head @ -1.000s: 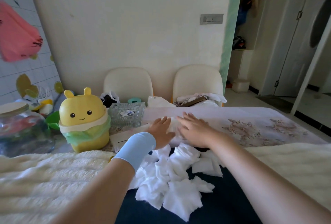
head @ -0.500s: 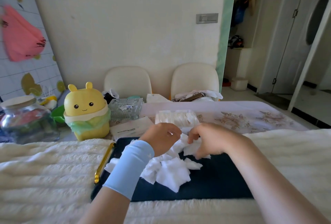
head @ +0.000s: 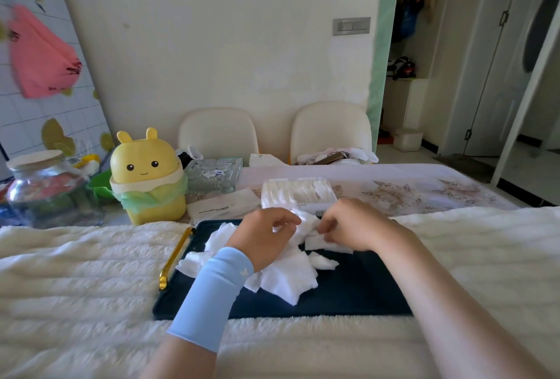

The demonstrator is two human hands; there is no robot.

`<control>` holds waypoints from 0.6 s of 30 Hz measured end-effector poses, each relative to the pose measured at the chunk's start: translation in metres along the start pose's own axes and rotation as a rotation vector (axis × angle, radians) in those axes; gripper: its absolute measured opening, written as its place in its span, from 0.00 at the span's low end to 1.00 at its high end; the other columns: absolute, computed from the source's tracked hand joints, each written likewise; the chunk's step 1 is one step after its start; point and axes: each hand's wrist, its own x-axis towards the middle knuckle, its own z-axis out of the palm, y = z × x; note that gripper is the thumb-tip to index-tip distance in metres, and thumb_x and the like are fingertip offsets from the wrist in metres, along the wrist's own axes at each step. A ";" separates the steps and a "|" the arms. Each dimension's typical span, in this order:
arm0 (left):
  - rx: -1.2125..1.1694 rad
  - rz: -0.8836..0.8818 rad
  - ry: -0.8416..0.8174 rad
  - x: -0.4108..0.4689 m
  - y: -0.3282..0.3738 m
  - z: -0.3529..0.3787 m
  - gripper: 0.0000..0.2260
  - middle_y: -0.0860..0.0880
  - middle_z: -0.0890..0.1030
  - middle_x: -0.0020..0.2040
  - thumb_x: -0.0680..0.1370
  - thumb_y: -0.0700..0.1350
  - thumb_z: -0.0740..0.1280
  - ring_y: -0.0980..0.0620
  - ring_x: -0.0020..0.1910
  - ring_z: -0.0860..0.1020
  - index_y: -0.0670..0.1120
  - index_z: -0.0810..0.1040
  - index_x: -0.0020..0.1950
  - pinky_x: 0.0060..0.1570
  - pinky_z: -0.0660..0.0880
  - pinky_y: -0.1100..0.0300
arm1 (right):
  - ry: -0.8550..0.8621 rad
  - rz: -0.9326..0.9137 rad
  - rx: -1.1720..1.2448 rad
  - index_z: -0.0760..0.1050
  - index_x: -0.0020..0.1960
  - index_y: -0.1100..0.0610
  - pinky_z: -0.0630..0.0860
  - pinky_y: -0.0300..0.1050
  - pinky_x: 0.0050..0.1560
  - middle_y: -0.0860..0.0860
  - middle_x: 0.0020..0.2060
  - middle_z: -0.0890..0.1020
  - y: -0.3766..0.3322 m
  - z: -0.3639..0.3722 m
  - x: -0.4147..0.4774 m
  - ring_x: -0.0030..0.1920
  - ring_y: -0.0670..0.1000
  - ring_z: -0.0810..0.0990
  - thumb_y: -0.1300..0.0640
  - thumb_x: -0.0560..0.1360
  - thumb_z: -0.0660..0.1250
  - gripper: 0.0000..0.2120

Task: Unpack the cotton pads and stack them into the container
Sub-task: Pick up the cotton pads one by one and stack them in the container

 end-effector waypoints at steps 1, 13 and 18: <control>0.007 -0.002 0.007 0.000 -0.001 -0.001 0.09 0.60 0.81 0.56 0.80 0.48 0.65 0.61 0.57 0.77 0.61 0.82 0.53 0.57 0.72 0.66 | 0.022 -0.013 0.014 0.84 0.54 0.43 0.73 0.38 0.49 0.39 0.53 0.83 0.000 -0.002 0.000 0.51 0.45 0.81 0.54 0.76 0.72 0.09; -0.328 0.045 0.136 -0.012 0.015 -0.005 0.06 0.50 0.85 0.39 0.76 0.45 0.72 0.49 0.42 0.83 0.55 0.82 0.51 0.49 0.81 0.54 | -0.036 -0.176 0.655 0.83 0.55 0.55 0.73 0.38 0.38 0.47 0.32 0.81 -0.026 -0.035 -0.021 0.32 0.48 0.76 0.53 0.83 0.63 0.11; -0.449 -0.061 0.182 -0.015 0.015 -0.008 0.07 0.48 0.86 0.38 0.80 0.43 0.67 0.52 0.36 0.83 0.42 0.82 0.46 0.42 0.79 0.59 | -0.080 -0.157 0.743 0.82 0.55 0.53 0.73 0.43 0.41 0.46 0.44 0.87 -0.033 -0.030 -0.021 0.41 0.49 0.84 0.38 0.70 0.71 0.22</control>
